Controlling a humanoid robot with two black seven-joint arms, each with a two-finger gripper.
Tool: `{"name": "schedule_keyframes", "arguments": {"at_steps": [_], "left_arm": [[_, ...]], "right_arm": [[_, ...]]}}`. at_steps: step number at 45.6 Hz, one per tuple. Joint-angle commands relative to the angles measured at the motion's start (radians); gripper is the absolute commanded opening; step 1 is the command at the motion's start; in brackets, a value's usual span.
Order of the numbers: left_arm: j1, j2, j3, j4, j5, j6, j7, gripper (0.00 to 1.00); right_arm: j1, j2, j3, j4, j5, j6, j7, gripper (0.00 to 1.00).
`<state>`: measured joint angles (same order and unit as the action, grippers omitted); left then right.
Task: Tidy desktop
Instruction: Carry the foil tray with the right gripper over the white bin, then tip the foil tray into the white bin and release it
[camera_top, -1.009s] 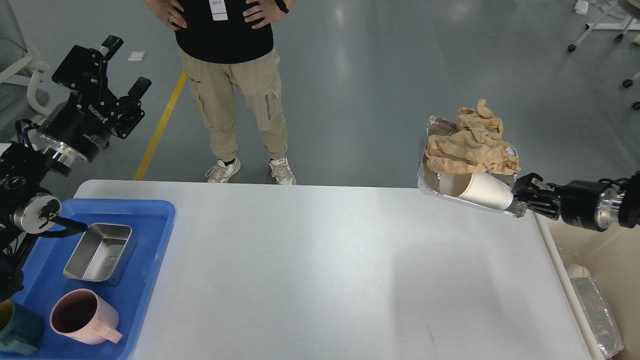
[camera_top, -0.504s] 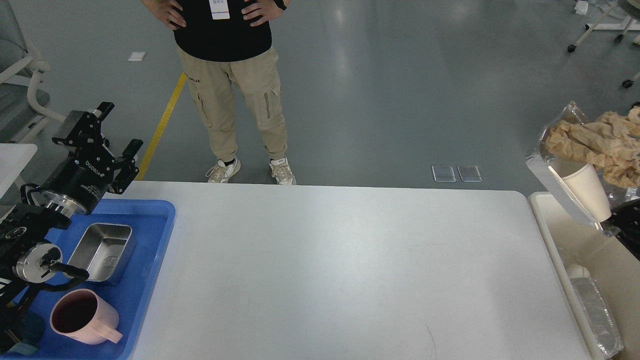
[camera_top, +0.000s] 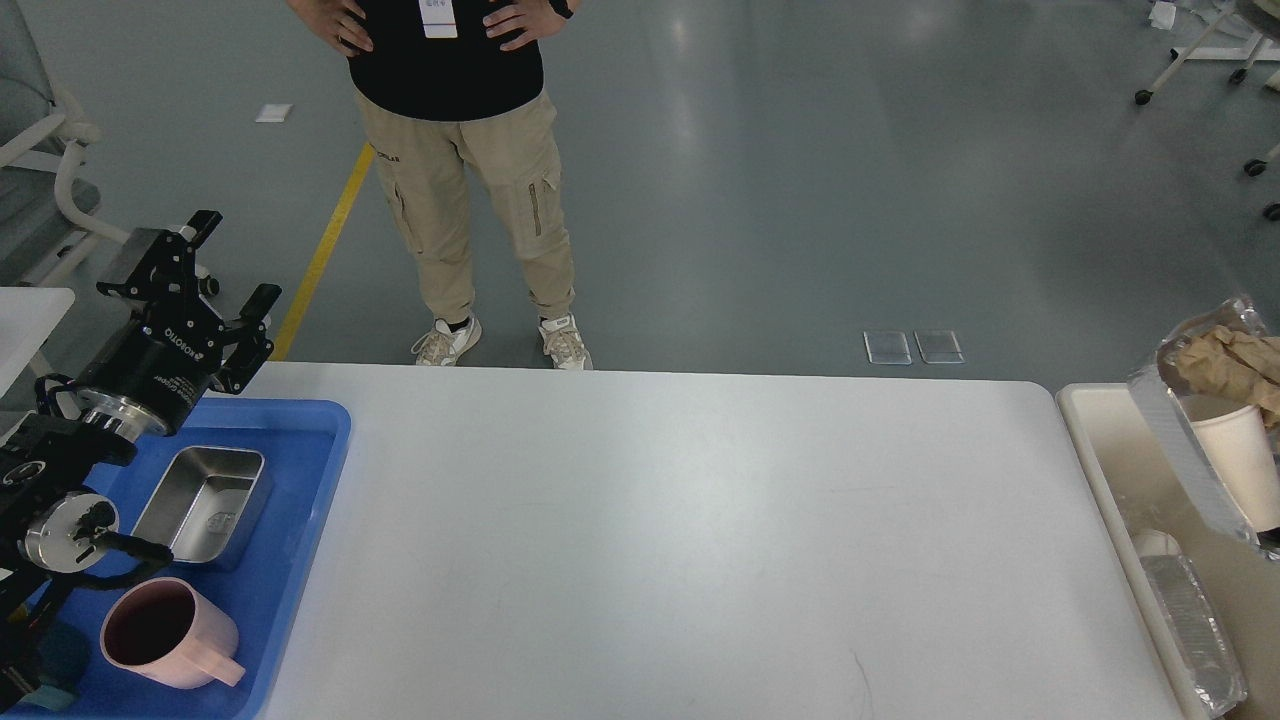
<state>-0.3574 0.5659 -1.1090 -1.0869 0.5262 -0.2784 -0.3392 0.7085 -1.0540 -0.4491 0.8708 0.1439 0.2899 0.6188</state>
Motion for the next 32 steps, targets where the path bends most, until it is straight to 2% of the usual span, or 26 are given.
{"name": "schedule_keyframes", "arguments": {"at_steps": [1, 5, 12, 15, 18, 19, 20, 21, 32], "left_arm": [[0.0, 0.002, 0.0, -0.008, 0.0, 0.001, 0.0, 0.96], [0.0, 0.0, 0.0, -0.01, 0.0, -0.001, 0.0, 0.96], [0.001, -0.003, 0.001, -0.019, 0.0, 0.002, 0.0, 0.96], [0.006, -0.001, 0.0, -0.028, 0.0, 0.002, 0.0, 0.96], [0.014, 0.0, -0.002, -0.033, 0.0, 0.002, 0.0, 0.96], [0.015, 0.002, -0.002, -0.033, 0.0, 0.002, -0.001, 0.96], [0.017, 0.0, -0.003, -0.034, 0.0, 0.002, 0.0, 0.96], [0.017, 0.0, -0.006, -0.036, 0.0, 0.002, -0.001, 0.96], [0.054, 0.003, -0.025, -0.057, 0.0, 0.004, -0.001, 0.96]], "right_arm": [[-0.061, 0.009, 0.0, -0.052, 0.008, 0.0, -0.002, 0.0], [-0.072, 0.022, 0.001, -0.076, 0.008, 0.0, -0.004, 0.0], [-0.086, 0.023, 0.001, -0.13, 0.008, 0.0, -0.005, 0.18], [-0.09, 0.032, 0.001, -0.164, 0.01, -0.001, -0.005, 0.4], [-0.092, 0.057, 0.001, -0.193, 0.01, -0.006, -0.005, 0.54], [-0.092, 0.066, 0.001, -0.2, 0.01, -0.006, -0.005, 0.65], [-0.093, 0.071, 0.001, -0.21, 0.01, -0.008, -0.005, 0.88], [-0.095, 0.075, 0.001, -0.217, 0.01, -0.009, -0.005, 1.0], [-0.15, 0.106, 0.003, -0.331, 0.059, -0.008, -0.017, 1.0]]}}
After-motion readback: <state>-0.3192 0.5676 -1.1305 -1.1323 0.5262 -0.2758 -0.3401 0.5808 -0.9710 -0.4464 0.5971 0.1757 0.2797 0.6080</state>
